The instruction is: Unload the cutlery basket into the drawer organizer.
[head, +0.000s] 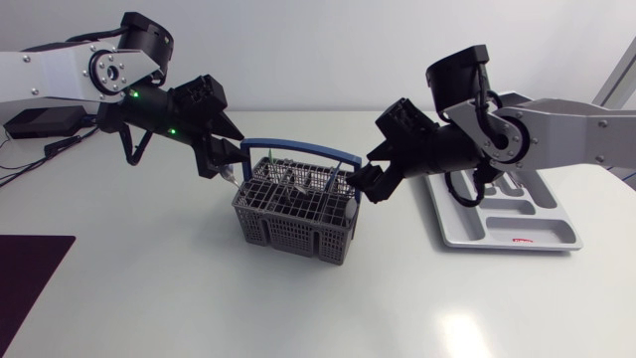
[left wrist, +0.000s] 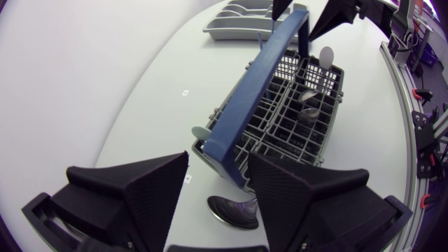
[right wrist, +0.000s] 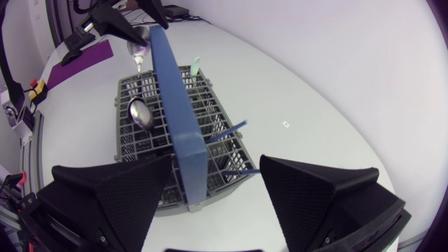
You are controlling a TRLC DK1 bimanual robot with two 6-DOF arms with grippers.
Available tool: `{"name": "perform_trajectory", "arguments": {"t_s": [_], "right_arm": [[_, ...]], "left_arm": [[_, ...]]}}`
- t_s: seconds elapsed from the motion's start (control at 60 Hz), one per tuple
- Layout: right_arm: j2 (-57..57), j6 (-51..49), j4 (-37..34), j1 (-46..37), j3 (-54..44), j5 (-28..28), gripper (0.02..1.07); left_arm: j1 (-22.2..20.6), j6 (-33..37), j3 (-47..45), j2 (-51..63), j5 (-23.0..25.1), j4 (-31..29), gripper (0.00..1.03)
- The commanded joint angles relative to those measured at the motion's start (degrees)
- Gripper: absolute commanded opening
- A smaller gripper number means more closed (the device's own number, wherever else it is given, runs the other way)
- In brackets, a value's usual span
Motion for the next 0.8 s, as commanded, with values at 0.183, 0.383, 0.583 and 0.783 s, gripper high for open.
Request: {"name": "perform_trajectory", "arguments": {"t_s": [0.183,0.383,0.583,0.783], "right_arm": [[1.3,-1.4,0.3,-2.8,0.8,0.2,0.95],[1.2,-1.7,0.3,-3.3,1.6,0.2,0.95],[1.0,-1.8,-0.4,-3.1,2.3,0.2,0.95],[-6.8,-1.7,-2.6,-2.3,-0.3,0.0,1.0]], "left_arm": [[-1.4,2.9,-5.2,-6.0,0.8,-3.0,0.57],[-2.3,3.0,-8.2,-9.1,0.9,-3.7,0.57],[-3.7,2.5,-9.5,-11.4,0.8,-4.0,0.57],[2.7,1.5,-4.5,-11.3,1.0,-3.7,0.66]]}}
